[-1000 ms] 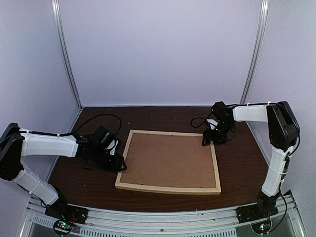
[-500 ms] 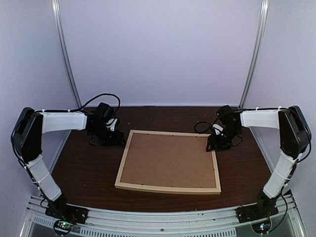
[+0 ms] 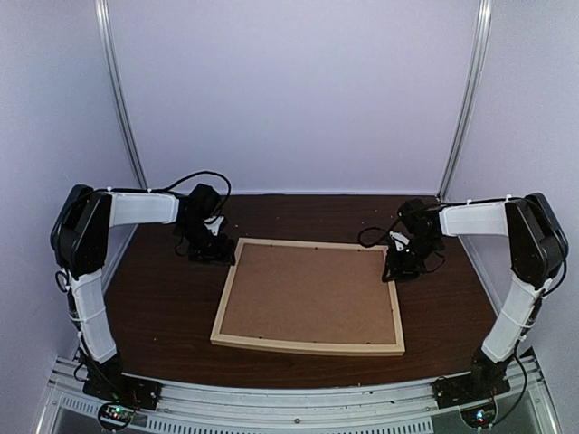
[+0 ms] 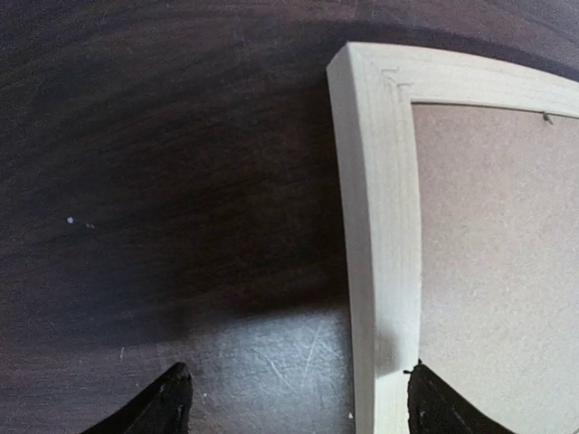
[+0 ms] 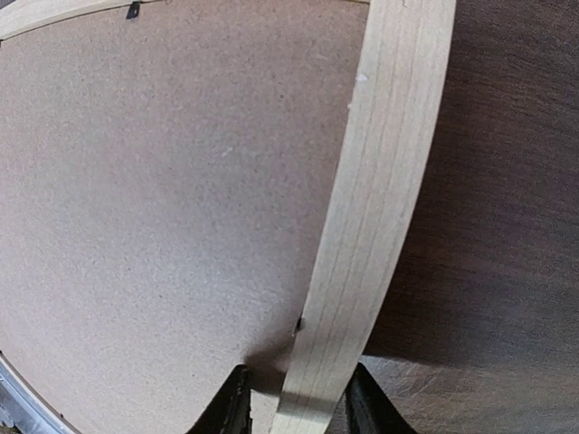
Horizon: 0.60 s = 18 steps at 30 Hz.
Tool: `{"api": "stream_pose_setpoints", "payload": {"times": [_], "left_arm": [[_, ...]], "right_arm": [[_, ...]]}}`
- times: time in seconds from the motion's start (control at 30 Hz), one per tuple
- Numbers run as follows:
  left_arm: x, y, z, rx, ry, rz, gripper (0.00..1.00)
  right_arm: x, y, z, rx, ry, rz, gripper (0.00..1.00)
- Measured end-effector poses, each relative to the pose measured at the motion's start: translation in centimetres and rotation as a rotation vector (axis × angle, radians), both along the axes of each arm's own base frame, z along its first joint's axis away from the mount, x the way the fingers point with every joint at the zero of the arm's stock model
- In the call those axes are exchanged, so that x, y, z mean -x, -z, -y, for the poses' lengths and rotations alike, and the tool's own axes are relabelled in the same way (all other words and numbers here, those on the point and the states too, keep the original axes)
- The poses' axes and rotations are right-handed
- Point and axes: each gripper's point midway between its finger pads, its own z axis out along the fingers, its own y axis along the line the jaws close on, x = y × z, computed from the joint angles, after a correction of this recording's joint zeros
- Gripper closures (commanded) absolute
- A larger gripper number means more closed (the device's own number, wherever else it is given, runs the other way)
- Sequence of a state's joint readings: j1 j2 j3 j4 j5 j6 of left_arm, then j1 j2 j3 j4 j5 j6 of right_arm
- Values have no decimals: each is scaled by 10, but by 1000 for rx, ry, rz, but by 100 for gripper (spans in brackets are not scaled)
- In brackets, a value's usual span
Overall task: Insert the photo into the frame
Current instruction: Rotate the photo frame at the center of the board.
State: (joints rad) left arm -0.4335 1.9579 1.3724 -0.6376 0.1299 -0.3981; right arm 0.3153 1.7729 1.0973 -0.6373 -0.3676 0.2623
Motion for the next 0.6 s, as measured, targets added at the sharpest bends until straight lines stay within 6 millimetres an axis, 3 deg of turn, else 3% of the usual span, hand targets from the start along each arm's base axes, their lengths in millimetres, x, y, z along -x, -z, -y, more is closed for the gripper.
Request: {"api": "stream_pose_setpoints", "payload": {"times": [0.13, 0.6], "left_arm": [[1, 8, -2, -23, 4, -27, 17], [-5, 9, 4, -15, 15, -32, 18]], "right_arm": [[0, 0, 0, -1, 4, -1, 67], [0, 0, 1, 1, 5, -2, 68]]}}
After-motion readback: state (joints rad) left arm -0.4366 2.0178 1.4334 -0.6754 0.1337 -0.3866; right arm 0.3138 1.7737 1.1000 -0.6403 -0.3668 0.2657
